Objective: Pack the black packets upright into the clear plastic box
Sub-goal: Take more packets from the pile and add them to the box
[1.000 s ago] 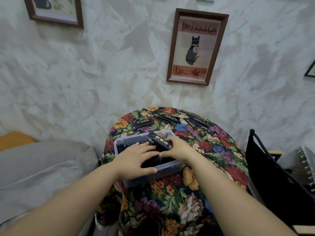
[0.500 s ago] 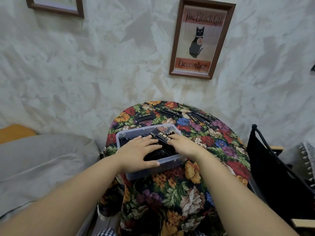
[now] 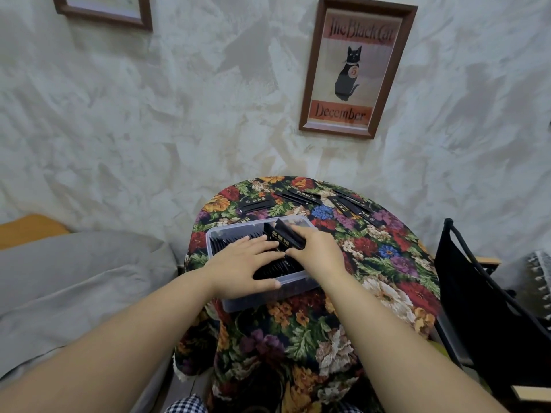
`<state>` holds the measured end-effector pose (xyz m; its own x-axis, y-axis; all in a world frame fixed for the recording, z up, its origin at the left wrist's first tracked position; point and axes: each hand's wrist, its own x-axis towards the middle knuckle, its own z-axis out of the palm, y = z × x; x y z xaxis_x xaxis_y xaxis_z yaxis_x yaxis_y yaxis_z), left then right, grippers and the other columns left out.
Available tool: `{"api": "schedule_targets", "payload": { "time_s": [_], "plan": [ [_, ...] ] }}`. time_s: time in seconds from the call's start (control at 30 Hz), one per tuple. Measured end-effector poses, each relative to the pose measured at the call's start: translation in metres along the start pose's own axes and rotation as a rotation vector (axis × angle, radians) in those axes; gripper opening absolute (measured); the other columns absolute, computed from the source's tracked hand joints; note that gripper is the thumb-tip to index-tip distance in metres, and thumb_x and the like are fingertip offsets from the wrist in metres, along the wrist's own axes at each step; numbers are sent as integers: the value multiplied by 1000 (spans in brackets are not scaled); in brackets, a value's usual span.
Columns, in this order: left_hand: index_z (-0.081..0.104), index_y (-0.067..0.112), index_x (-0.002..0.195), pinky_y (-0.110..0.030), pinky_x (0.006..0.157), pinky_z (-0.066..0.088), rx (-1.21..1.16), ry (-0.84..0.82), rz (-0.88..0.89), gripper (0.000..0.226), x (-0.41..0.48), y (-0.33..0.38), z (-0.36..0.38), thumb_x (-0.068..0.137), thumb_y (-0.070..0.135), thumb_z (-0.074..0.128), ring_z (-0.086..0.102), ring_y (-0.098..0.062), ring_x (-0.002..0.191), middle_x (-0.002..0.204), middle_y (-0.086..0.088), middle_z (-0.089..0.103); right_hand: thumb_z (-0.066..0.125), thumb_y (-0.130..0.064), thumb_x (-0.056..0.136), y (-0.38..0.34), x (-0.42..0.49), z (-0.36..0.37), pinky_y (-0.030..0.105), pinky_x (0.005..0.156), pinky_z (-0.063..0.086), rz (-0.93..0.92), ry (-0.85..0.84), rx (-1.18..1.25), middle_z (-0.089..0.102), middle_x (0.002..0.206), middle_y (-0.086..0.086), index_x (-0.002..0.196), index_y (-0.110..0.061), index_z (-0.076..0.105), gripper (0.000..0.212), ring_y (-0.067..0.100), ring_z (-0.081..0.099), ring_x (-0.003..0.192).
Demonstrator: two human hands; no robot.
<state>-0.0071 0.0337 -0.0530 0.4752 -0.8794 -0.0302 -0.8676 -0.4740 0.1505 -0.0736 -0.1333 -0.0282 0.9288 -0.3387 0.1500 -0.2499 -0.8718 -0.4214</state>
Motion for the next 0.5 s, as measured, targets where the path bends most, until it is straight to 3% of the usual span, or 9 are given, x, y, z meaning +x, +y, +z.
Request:
{"api": "schedule_targets", "payload": {
  "time_s": [0.17,0.23,0.33,0.5],
  "plan": [
    [14,34,149,-29,116,-6,-2,-3,-13,93,-1,1,-1,71,85,15,-3,-7,145,158,12,4,55,-23,94,1,-6,6,25,79,43,-98,-91,31,65,122,-2,132,-31,54,39,18,55,114],
    [16,33,149,-28,115,-5,-6,5,-19,87,-2,2,-2,76,79,20,0,-8,145,158,11,4,55,-24,95,3,-6,4,25,89,40,-110,-157,47,57,134,1,138,-27,48,44,18,49,122],
    [19,30,149,-27,115,-3,-22,16,-28,96,-3,3,-4,70,86,17,5,-8,145,158,10,6,56,-23,95,4,-8,-5,27,104,35,-112,-260,80,43,146,1,146,-21,36,55,18,42,131],
    [19,28,150,-25,114,4,-208,6,-86,65,-4,8,-15,94,56,35,5,-5,144,158,12,6,54,-27,96,9,-7,-12,28,104,35,-80,-337,95,42,148,-1,147,-18,36,55,18,40,134]
  ]
}}
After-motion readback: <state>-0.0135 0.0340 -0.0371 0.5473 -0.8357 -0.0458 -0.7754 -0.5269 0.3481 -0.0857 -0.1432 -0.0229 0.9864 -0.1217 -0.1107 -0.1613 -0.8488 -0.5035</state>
